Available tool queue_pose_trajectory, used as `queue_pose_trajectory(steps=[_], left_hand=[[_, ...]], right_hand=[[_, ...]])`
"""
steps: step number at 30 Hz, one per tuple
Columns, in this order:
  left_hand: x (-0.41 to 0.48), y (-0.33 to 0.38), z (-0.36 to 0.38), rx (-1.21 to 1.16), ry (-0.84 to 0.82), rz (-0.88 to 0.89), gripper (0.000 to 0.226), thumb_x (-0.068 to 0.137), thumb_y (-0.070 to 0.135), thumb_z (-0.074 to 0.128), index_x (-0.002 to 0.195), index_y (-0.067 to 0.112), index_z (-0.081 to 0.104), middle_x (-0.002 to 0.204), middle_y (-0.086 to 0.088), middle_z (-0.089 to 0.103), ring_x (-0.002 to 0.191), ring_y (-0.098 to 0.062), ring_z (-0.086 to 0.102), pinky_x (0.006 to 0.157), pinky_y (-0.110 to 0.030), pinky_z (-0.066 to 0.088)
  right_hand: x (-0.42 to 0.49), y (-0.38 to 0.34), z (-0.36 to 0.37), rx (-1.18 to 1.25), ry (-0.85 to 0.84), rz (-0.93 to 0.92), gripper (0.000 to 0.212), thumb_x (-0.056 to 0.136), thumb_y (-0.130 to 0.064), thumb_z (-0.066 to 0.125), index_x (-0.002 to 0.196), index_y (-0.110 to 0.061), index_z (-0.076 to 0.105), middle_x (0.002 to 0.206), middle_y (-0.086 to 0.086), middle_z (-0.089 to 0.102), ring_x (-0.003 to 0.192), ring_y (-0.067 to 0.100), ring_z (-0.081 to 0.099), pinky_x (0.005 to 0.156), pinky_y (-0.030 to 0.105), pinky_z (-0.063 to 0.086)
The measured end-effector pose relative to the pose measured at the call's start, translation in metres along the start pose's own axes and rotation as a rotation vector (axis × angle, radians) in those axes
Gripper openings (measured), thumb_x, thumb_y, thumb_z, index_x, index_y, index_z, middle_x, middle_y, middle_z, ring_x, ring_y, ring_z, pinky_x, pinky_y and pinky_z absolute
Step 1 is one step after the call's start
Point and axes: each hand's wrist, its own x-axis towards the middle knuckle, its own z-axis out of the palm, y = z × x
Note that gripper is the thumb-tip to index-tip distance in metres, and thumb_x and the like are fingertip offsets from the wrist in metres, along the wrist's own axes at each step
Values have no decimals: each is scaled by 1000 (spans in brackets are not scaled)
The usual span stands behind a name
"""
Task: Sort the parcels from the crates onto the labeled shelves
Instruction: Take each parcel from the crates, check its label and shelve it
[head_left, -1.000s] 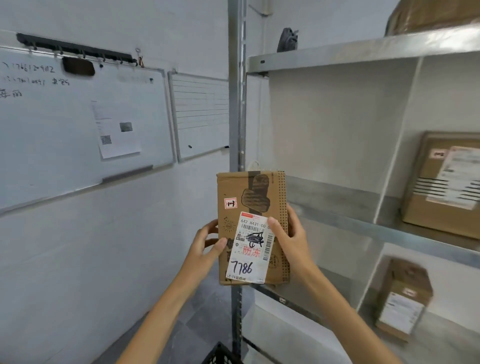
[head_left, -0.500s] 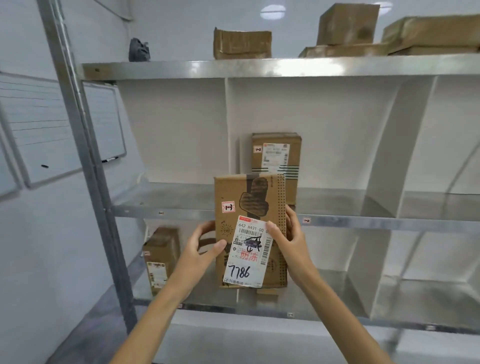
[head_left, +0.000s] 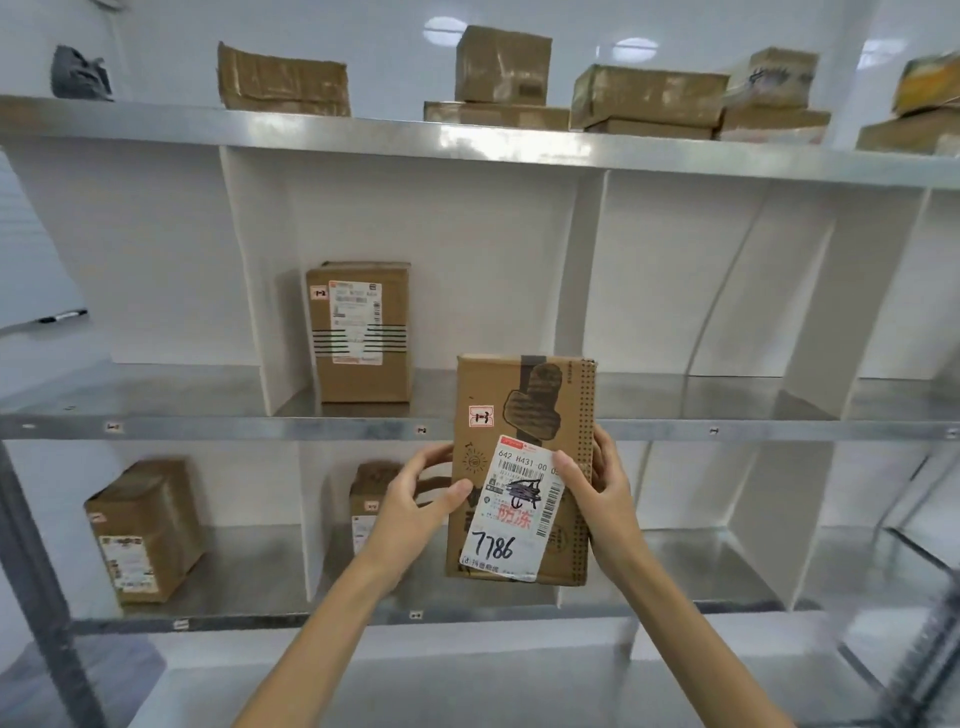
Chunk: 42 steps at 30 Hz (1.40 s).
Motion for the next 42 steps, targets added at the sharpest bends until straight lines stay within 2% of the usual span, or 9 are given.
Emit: queue_pose_trajectory(steps=[3,10,13,18,21,27,33,39,42], left_hand=[[-4,2,41,-15,-17,-1,31,84,31,67,107,46,53,107,27,64,104,2,59,77,-15,47],[-5,14,112,-4,-96,-11,40,86,29,64,123,30,51,121,13,61,112,-8,56,92,-30,48],[7,19,135,-9,-115,5,41,86,29,64,125,28,50,122,11,61,112,-9,57,92,-32,50],[43,27,169,-23,-134,92,38,86,32,63,120,40,49,116,19,59,99,7,59,62,-5,48],[71,34,188,-55,-145,158,37,88,28,62,116,46,46,111,23,57,91,22,55,58,0,44],[135,42,225,-121,-142,307,43,91,22,59,126,42,45,124,16,52,108,2,57,69,-12,53],[189,29,257,-84,-40,373,46,92,17,56,134,29,41,133,12,47,122,-4,48,99,-37,49],[213,-2,277,-62,32,399,48,94,34,48,138,26,34,135,7,43,126,-12,46,97,-40,50],[218,-7,285,-67,85,404,49,92,37,45,139,25,34,136,8,43,128,-12,44,99,-41,48]], right_hand=[[-7,0,-41,-22,29,2,65,73,-47,70,131,-42,40,122,-6,62,105,14,66,81,33,58],[-16,-5,-113,-11,99,-15,60,75,-40,70,129,-40,44,120,-6,64,108,17,65,89,42,55],[-10,-7,-135,-16,146,-23,56,74,-41,70,126,-43,47,115,-4,67,102,19,68,82,41,58],[20,-16,-166,-89,202,-60,57,75,-48,67,128,-39,49,114,0,68,101,21,67,81,41,58],[45,-26,-185,-110,196,-113,50,80,-46,68,126,-37,52,110,-3,70,99,18,68,78,33,58],[106,-39,-211,-143,187,-222,29,85,-39,61,114,-36,56,103,-10,71,92,10,69,68,17,55],[170,-25,-227,-169,147,-217,34,90,-35,54,122,-28,52,112,-2,69,101,18,67,83,35,57],[202,11,-229,-190,166,-197,25,88,-39,52,113,-39,55,107,-11,70,97,11,68,74,22,57],[211,15,-232,-189,148,-196,28,87,-40,52,115,-36,54,106,-12,70,95,9,68,73,20,56]])
